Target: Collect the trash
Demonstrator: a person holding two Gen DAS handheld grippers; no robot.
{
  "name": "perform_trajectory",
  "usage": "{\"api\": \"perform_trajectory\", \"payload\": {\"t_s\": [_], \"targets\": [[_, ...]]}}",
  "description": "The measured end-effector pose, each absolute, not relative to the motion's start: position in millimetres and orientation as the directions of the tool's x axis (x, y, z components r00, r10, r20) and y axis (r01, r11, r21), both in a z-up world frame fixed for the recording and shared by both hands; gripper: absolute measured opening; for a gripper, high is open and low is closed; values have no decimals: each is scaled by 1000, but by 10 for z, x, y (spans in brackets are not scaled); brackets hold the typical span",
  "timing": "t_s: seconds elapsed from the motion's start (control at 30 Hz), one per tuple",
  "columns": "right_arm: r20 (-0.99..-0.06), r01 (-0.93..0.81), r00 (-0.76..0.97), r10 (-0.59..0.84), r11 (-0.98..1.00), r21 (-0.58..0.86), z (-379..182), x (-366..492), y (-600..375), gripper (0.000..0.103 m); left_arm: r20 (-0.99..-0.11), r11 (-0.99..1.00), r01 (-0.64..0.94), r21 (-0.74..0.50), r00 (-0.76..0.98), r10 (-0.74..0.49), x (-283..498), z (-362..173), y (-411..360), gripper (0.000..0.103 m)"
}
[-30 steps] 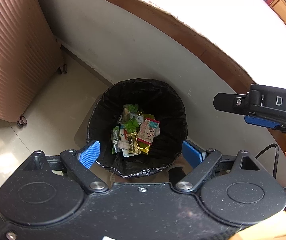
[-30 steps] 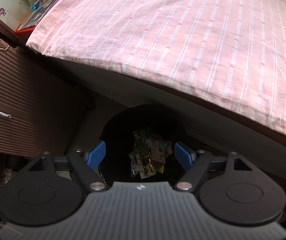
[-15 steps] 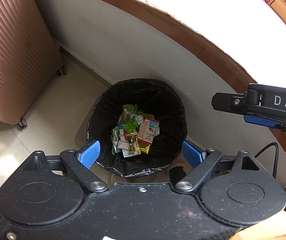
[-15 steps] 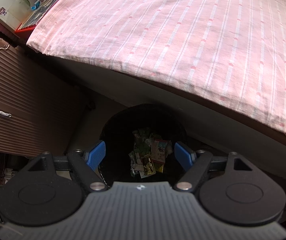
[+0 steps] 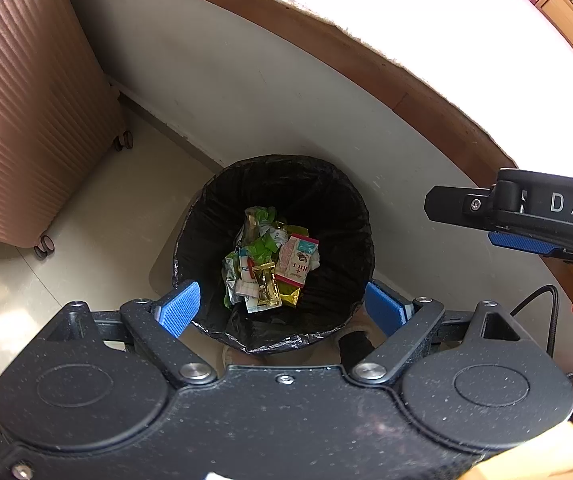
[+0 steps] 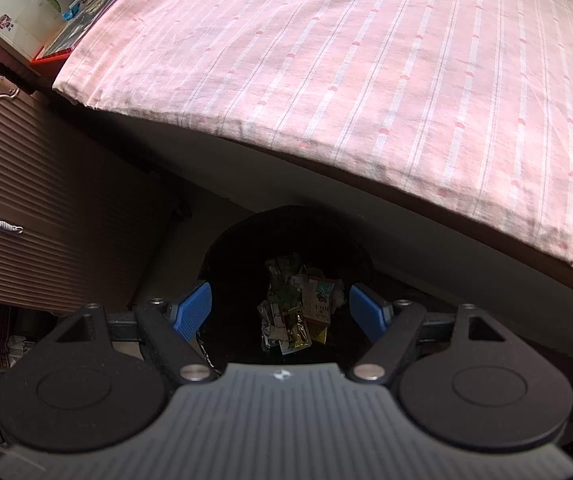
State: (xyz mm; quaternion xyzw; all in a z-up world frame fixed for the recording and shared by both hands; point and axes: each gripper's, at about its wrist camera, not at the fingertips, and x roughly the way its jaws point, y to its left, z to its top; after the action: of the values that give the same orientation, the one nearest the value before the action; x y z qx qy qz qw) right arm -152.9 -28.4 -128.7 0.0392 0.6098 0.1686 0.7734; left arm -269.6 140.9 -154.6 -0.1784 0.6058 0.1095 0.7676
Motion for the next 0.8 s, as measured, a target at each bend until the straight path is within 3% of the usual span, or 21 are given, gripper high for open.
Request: {"api": "perform_trajectory", "payload": {"t_s": [0.8], "targets": [[-930, -211, 201, 309, 940, 267, -1297, -1536, -293, 85, -970, 909, -394, -139, 239, -44, -2761, -1563, 1377, 90]]}}
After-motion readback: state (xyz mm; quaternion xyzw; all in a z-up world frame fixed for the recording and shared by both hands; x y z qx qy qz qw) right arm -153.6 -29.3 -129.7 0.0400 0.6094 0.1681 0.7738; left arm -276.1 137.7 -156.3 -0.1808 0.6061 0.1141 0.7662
